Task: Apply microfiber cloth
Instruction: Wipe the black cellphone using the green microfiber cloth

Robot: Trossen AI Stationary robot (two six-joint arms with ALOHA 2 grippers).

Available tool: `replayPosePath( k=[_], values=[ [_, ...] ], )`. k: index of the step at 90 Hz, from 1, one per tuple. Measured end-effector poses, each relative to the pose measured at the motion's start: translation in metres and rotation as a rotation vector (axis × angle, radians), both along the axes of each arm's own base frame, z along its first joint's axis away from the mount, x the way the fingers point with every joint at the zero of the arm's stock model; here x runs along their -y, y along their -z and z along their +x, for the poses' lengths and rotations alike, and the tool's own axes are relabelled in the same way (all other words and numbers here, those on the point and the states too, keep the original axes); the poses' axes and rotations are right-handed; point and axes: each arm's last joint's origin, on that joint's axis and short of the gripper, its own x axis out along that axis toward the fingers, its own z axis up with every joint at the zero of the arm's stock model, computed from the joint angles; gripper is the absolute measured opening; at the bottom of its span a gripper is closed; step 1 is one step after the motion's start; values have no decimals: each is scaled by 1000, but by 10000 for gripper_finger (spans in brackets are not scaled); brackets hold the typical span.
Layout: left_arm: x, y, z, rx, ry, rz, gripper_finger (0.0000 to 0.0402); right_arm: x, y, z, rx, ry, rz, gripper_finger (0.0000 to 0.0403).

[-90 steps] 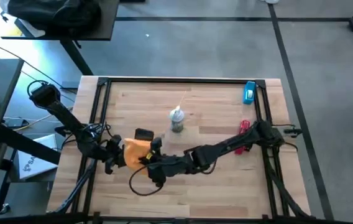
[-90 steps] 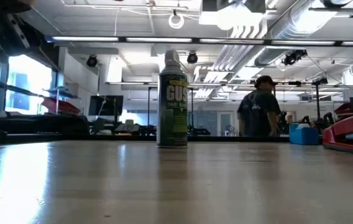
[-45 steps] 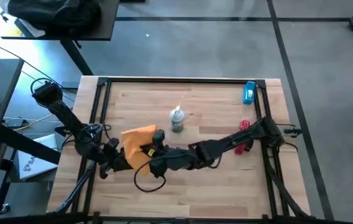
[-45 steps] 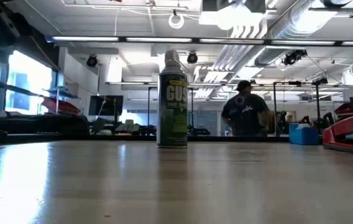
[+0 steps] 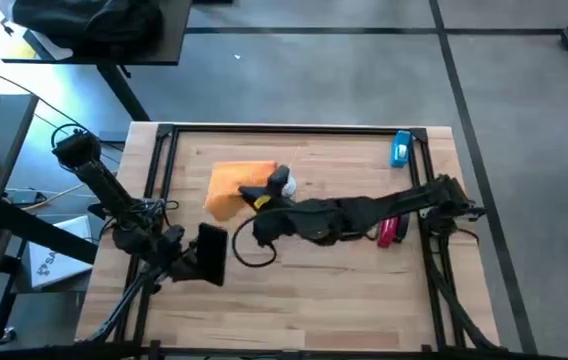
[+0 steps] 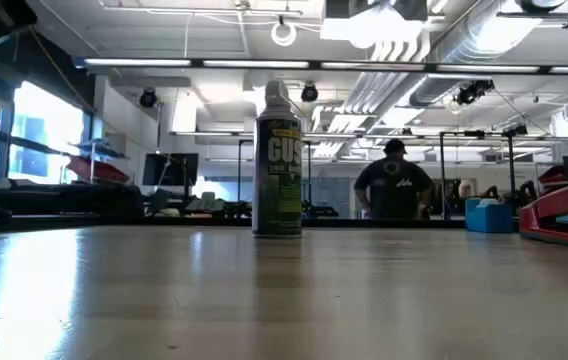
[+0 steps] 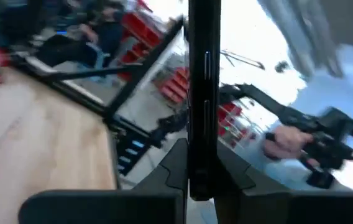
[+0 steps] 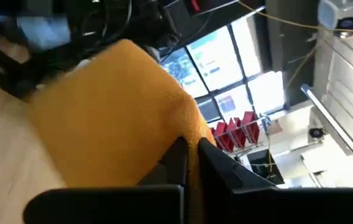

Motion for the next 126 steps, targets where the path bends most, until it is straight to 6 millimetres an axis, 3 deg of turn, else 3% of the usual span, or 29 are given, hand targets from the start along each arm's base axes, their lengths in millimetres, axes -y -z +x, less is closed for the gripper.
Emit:
replayPosePath(
  k=[19,30,47,61,80,111,126],
  values=[
    [-4,-1,0,-37,-100,-107,17,-1,-14,-13,45,-28,84,0],
    [-6,0,2,-53,-145,-137,17,-7,-3,-4,55,-164,211,0],
    [-12,1,7,-62,-205,-189,17,-17,37,29,61,-234,304,0],
    [-17,1,10,-65,-255,-220,17,-22,85,54,25,-137,318,0],
    [-23,2,13,-67,-343,-230,17,-27,112,66,46,-87,395,0],
    [-28,0,17,-44,-390,-198,17,-44,117,60,53,-79,548,0],
    [-29,0,19,-38,-361,-186,17,-38,117,62,67,-59,544,0]
  ],
)
